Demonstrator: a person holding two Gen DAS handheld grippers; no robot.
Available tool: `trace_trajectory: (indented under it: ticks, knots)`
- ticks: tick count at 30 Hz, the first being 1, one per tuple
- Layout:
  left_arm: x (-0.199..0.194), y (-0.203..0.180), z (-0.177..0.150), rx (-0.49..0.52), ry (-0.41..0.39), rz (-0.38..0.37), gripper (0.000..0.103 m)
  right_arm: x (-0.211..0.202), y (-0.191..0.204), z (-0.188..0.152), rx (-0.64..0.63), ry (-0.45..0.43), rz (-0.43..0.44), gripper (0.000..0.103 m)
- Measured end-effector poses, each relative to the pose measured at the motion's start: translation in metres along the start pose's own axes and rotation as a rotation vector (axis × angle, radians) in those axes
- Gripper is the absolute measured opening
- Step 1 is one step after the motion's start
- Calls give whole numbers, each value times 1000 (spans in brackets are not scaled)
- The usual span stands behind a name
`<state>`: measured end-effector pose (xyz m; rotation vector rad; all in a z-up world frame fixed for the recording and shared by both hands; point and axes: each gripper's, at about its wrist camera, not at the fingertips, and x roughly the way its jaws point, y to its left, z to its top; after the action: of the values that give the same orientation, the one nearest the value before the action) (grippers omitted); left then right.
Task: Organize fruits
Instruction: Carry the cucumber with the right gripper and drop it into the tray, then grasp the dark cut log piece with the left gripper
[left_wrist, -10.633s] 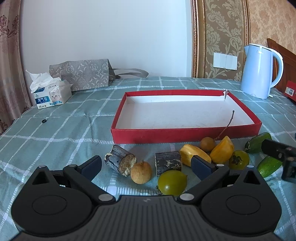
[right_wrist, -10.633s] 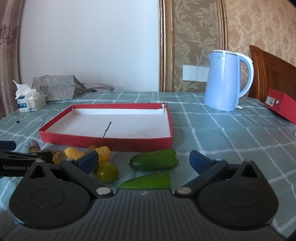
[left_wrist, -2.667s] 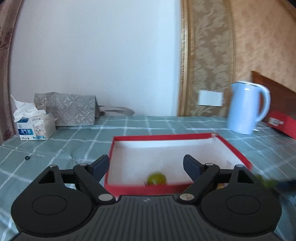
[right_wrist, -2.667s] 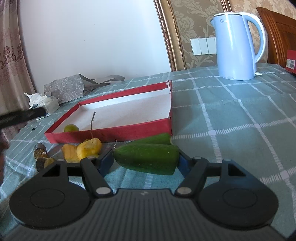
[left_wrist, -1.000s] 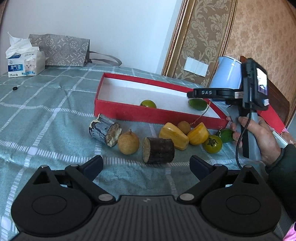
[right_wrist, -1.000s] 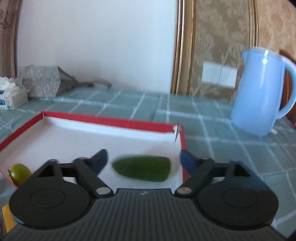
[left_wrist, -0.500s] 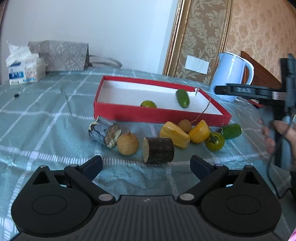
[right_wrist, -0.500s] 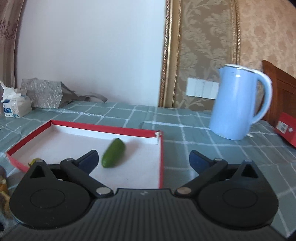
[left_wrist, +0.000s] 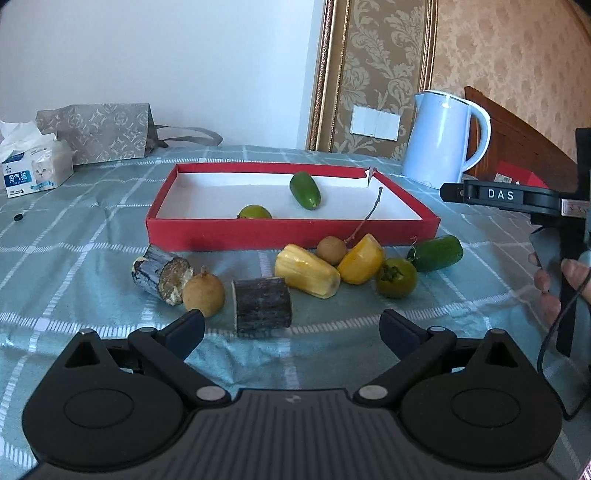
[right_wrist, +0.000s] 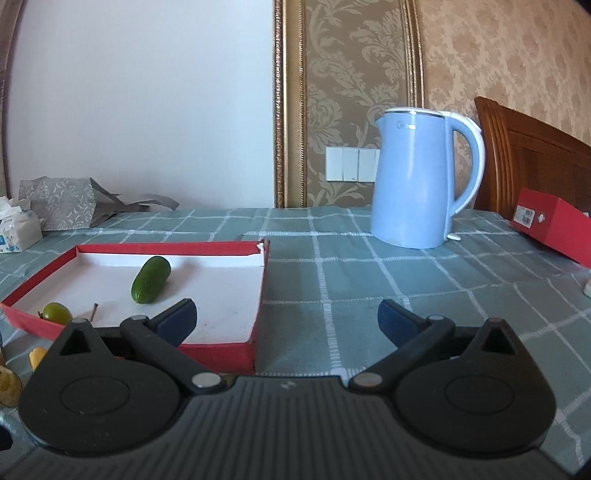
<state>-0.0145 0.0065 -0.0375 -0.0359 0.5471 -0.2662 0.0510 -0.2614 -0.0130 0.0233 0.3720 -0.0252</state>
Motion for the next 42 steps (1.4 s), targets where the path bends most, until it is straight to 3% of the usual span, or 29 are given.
trace_trajectory:
  ticks: [10,17,32,38,42]
  knots:
    - [10,-11,8,4,-2,-4,100,2,2,-1,-2,14,13,103]
    - [21,-7,11,-29,33,28,80,1,4,-3,-4,14,17,103]
    - [34,-4,16,-62,53,33,80,9,7,-3,-29,62,10,103]
    - [32,6,17,-105,38,19,60,16,-7,-3,-8,107,-34,103]
    - [31,4,17,-74,45,45,46,17,-19,-5,36,132,-30,103]
